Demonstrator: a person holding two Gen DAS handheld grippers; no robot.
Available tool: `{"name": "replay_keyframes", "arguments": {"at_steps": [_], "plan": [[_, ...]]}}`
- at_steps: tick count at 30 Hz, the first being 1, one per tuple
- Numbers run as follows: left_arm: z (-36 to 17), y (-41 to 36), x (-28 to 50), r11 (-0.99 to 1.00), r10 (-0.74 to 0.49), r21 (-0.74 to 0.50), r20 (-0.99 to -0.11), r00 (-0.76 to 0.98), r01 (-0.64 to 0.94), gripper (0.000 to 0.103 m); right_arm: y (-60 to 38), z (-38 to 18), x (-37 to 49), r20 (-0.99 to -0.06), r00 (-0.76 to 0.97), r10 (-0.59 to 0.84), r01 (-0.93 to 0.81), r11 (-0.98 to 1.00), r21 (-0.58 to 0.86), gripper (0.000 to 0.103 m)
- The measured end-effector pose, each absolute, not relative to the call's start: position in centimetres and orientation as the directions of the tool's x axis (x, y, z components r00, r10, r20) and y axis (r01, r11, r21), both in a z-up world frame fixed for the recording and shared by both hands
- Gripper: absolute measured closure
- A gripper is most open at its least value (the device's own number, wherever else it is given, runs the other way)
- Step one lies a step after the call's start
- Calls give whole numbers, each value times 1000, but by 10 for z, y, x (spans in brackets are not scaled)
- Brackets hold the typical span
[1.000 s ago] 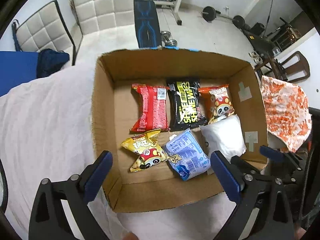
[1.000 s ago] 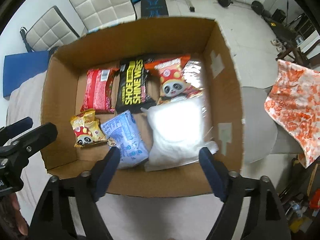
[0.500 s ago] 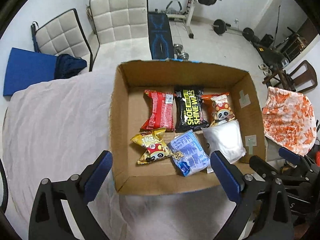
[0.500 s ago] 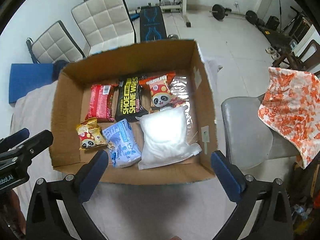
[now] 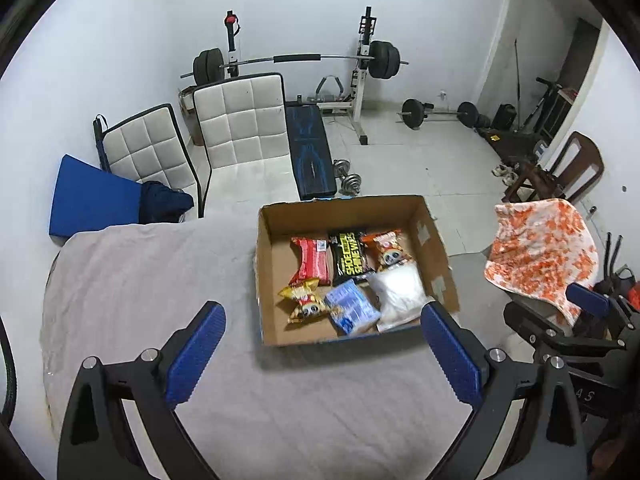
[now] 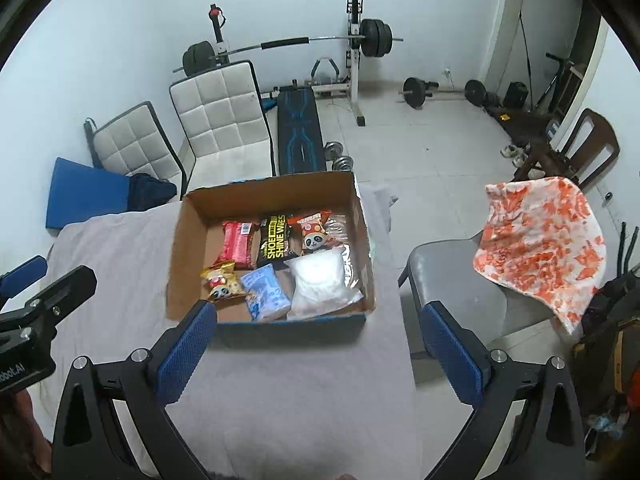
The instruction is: Organize soft objects
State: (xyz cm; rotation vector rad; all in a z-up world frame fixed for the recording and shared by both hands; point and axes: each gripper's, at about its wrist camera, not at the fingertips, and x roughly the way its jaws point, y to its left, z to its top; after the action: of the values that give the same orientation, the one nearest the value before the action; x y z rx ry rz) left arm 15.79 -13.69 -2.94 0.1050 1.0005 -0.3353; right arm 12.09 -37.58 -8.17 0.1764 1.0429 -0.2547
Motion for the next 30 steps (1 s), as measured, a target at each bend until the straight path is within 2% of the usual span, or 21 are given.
{"name": "replay_keyframes", "arguments": {"at_steps": [14,30], "plan": [[9,-97,100,953,-238,-90,-813,531,289,3,-329,8,35,-800,575,-168,299,954,15,0],[26,-83,73,952,-234,-66,-788,569,300,3,-304,36,9,-777,601,-189,314,949,12,0]]}}
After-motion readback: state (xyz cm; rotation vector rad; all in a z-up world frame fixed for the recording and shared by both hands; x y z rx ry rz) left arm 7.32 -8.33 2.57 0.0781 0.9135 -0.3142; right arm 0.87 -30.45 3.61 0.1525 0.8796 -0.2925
